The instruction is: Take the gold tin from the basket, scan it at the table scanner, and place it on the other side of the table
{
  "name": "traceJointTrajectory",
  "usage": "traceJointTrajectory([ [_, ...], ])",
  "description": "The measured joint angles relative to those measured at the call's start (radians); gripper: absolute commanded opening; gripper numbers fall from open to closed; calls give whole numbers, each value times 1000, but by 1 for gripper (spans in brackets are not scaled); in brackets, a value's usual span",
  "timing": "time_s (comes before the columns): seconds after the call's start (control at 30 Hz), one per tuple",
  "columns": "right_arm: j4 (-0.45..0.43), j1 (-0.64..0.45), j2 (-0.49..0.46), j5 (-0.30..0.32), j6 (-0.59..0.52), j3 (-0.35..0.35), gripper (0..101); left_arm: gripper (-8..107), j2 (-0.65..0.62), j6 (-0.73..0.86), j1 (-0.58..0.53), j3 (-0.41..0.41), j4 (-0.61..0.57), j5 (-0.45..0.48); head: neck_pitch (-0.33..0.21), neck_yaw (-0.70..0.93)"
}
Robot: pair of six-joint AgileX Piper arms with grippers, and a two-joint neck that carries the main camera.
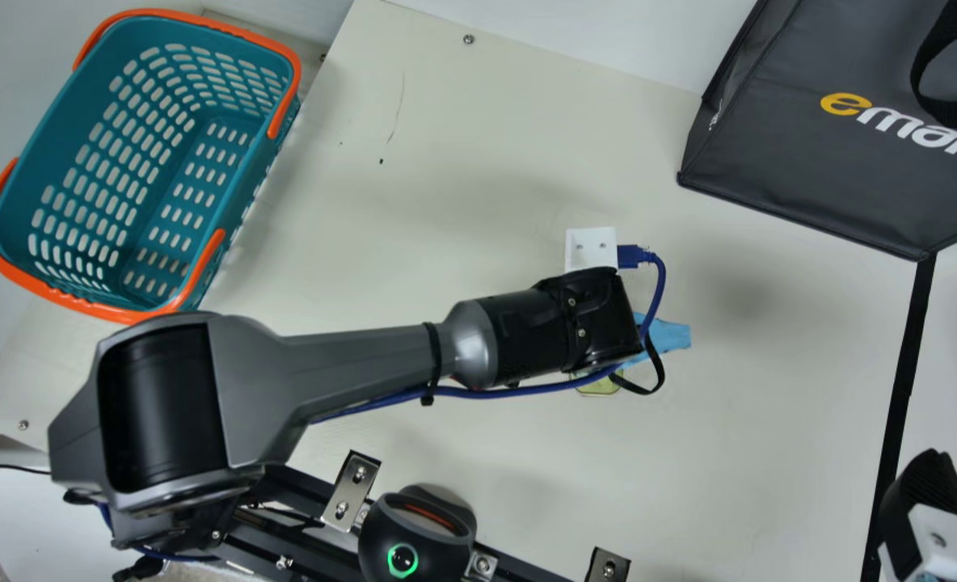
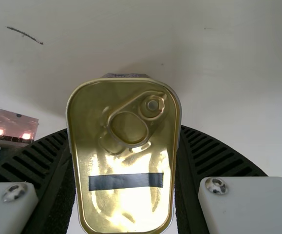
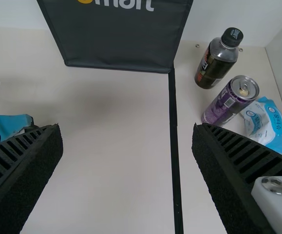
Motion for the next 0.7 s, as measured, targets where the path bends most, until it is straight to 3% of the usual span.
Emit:
traceJointTrajectory([
  [0.57, 0, 0, 0, 0, 0, 0, 95, 89, -15, 18, 16, 26, -23, -28, 2, 0],
  [0.7, 0, 0, 0, 0, 0, 0, 95, 90, -69, 68, 45, 74, -67, -88, 0, 0],
])
